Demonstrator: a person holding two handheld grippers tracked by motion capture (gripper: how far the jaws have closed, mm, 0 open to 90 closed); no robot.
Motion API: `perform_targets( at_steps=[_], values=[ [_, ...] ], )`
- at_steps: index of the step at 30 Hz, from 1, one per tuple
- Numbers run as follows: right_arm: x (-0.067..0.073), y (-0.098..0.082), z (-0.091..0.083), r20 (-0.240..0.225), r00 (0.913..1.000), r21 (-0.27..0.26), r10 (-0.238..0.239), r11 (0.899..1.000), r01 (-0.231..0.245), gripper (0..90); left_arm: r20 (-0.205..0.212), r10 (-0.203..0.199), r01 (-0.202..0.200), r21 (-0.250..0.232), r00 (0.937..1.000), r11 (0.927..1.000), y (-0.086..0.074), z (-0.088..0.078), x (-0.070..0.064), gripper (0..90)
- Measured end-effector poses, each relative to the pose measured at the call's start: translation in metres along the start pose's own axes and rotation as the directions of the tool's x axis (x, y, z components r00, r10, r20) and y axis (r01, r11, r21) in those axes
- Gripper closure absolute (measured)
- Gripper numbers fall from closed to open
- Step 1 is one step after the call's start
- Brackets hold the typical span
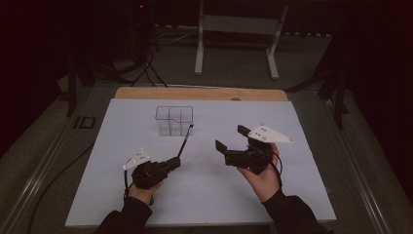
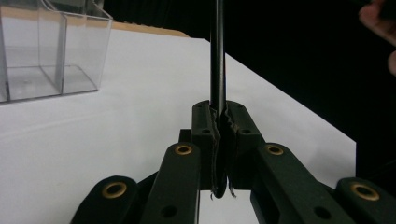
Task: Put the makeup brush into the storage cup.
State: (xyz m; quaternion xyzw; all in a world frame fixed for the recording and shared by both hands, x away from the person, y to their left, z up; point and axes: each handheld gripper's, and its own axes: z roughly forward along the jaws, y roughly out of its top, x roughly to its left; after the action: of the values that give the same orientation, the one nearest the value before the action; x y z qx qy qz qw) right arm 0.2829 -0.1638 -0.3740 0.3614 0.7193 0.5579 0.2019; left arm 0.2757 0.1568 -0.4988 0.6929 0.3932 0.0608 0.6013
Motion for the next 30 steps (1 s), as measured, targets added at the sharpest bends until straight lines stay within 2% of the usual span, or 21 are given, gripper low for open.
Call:
perform_targets(
  at_steps=[4,6,10,12,17,21,24,30],
  values=[
    [0.012,0.007,0.005,-0.036,0.9991,-0.011,-0.022,1.000,0.021,9.6,0.008,-0.001,0.001,-0.011,1.0000,0.9999,0.000,-0.001,-0.001,85.2],
    [0.017,0.010,0.008,-0.032,0.9992,-0.011,-0.024,1.000,0.023,9.6,0.009,0.011,-0.011,-0.010,0.9999,0.9999,0.001,-0.001,-0.001,85.2],
    [0.021,0.013,0.017,-0.015,0.9998,0.012,0.013,1.000,-0.013,9.8,0.015,0.014,-0.014,-0.016,0.9998,0.9998,0.001,-0.001,-0.003,85.2],
    [0.023,0.013,0.023,0.006,0.9992,0.034,0.038,0.999,-0.039,12.9,0.005,0.022,-0.022,-0.016,0.9997,0.9996,0.001,0.000,-0.004,85.2],
    [0.023,0.010,0.040,0.038,0.9924,0.078,0.117,0.990,-0.120,18.0,-0.010,0.054,-0.054,-0.023,0.9985,0.9983,0.001,0.000,-0.008,85.2],
    [0.026,0.006,0.053,0.026,0.9840,0.103,0.176,0.979,-0.178,23.0,0.000,0.061,-0.061,-0.021,0.9981,0.9979,0.001,0.000,-0.009,85.2],
    [0.029,0.005,0.060,0.019,0.9745,0.105,0.224,0.969,-0.224,26.5,0.001,0.054,-0.054,-0.025,0.9985,0.9982,0.001,0.000,-0.009,85.2],
    [0.030,0.000,0.075,0.020,0.9517,0.133,0.306,0.943,-0.306,33.9,0.008,0.043,-0.042,-0.035,0.9991,0.9985,0.001,-0.001,-0.008,85.2]
  ],
)
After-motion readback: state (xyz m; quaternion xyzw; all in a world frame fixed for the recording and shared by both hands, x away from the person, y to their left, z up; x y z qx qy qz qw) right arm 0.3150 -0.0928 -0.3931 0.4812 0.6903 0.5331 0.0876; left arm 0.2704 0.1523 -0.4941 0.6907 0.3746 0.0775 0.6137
